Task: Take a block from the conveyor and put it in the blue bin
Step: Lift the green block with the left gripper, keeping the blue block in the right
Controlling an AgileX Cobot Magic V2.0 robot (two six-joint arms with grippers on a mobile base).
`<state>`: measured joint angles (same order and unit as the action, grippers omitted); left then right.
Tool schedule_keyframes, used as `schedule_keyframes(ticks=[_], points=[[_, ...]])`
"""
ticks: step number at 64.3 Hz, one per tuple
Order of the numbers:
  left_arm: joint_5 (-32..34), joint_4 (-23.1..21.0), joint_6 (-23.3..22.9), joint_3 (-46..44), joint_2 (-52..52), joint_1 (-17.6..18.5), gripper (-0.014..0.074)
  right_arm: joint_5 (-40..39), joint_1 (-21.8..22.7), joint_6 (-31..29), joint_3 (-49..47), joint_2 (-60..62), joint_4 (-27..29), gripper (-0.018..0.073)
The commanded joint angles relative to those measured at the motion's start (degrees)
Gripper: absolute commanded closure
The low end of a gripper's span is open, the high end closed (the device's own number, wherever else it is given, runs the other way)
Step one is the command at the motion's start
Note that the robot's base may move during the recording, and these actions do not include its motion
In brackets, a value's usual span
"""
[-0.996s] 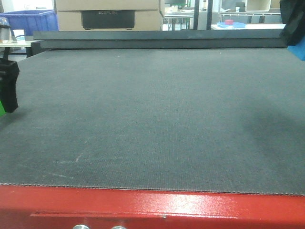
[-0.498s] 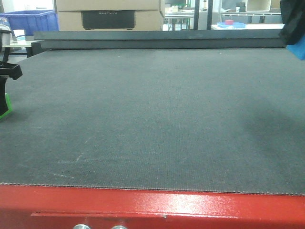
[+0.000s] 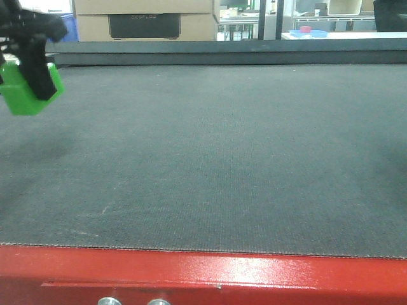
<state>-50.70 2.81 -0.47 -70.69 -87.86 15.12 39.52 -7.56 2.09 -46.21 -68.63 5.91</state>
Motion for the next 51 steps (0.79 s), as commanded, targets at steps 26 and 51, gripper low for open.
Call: schedule_keyframes(ticks=[26,51], points=[[2.4,-0.1,-2.8,2.6,22.1,1.7,0.0707,-0.8,1.1,0.1,-0.4,16.4,-2.1,0.072],[2.4,1.7,-3.2,2.6,35.0,1.7,0.0707,6.8,-1.1,0.1,-13.3,21.4,-2.1,0.072]])
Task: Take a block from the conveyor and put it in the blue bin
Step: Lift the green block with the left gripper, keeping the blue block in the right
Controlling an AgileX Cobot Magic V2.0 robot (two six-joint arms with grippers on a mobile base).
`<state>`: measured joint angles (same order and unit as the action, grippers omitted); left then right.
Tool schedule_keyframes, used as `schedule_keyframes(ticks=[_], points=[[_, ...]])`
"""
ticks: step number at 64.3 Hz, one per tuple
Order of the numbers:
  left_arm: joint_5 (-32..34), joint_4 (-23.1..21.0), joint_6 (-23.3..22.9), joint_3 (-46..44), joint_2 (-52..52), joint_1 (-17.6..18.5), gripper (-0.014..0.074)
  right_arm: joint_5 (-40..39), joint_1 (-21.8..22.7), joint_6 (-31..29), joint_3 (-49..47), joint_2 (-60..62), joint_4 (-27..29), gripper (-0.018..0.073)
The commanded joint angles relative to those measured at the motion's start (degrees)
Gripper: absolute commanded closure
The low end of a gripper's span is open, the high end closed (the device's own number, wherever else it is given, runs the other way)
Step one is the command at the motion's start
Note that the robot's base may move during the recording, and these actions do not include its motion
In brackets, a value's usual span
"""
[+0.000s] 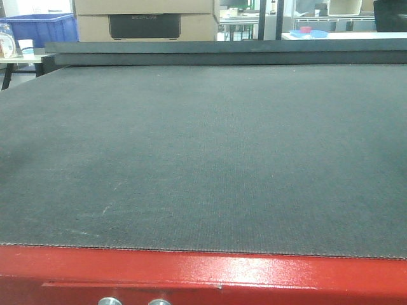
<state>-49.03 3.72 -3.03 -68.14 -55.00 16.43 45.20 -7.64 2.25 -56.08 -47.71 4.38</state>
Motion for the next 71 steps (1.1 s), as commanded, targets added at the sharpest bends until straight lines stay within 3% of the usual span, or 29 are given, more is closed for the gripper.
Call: schedule_keyframes(ticks=[1,13,71], points=[[0.7,0.9,-0.8,0.1,2.4,0.4,0.0707,1.3,-1.3,-0.1,-4.0,0.4,-0.6,0.072],[0.3,7.6,-6.7,0.1,5.4,0.4,0.0707,1.3,-2.9,-0.1,-7.8,1.4,-0.6,0.072],[2.2,7.5,-6.7,0.1,5.8,0.4,0.0707,1.4,-2.9,-0.1,-7.8,2.3,-0.6,0.0721]])
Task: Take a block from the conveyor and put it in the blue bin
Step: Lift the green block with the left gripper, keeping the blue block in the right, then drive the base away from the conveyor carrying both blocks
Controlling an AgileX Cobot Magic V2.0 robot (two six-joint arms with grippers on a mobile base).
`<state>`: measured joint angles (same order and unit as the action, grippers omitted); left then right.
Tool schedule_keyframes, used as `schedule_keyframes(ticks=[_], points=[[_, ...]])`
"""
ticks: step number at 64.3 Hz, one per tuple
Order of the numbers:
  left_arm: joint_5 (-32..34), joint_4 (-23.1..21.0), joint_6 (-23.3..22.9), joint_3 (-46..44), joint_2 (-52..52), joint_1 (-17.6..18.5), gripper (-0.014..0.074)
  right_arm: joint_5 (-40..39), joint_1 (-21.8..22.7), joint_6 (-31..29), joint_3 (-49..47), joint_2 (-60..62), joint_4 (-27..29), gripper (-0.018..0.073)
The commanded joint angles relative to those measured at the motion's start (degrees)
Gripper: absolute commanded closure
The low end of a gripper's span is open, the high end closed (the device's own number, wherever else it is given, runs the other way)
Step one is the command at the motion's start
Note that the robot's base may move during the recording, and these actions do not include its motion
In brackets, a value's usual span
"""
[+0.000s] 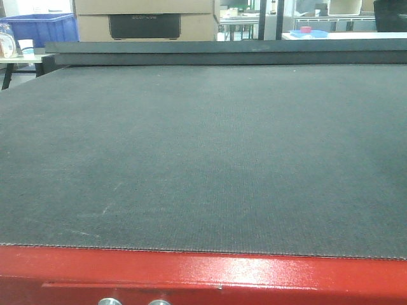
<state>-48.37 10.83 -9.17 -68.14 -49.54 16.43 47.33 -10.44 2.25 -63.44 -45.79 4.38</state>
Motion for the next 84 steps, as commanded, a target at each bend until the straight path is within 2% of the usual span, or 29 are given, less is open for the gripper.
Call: schedule_keyframes(ticks=[1,84], points=[[1.6,0.4,-0.5,0.1,0.3,0.4,0.0707,-0.8,-0.1,-0.1,-0.4,0.4,-0.6,0.0721],[1.5,0.4,-0.5,0.1,0.4,0.4,0.0707,-1.5,-0.1,-0.1,-0.4,-0.5,-0.6,0.0721]])
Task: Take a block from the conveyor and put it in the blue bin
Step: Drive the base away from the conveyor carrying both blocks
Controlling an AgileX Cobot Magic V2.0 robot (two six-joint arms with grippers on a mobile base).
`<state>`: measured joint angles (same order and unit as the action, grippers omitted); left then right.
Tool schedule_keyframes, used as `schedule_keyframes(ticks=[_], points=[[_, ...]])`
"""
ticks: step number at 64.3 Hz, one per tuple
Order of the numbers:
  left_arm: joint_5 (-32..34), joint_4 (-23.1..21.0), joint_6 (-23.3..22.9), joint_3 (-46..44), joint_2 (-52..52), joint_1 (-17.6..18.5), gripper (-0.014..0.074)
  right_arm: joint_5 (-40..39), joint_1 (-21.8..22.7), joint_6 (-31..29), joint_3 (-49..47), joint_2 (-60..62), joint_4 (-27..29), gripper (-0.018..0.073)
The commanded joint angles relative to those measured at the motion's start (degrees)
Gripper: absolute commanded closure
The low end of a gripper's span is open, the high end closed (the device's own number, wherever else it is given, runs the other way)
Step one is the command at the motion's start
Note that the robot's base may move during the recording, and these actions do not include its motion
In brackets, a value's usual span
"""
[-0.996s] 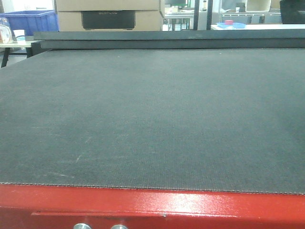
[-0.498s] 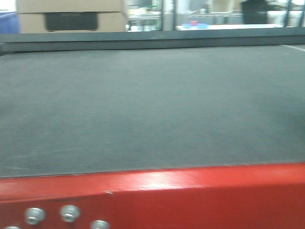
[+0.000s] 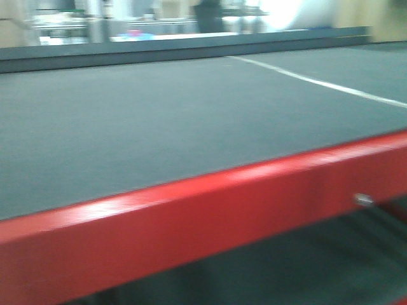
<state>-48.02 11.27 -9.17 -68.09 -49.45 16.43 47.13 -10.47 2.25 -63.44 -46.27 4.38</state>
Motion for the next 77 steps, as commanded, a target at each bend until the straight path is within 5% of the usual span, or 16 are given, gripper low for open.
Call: schedule_keyframes(ticks=[1,77], points=[[1.2,-0.1,-0.5,0.0,0.3,0.4,0.0707,-1.3,-0.1,-0.1,-0.4,-0.1,-0.6,0.0721],[1.2,-0.1,-0.5,0.0,0.3,0.4,0.0707,-1.3,-0.1,-0.1,-0.4,-0.1,-0.6,0.0721]])
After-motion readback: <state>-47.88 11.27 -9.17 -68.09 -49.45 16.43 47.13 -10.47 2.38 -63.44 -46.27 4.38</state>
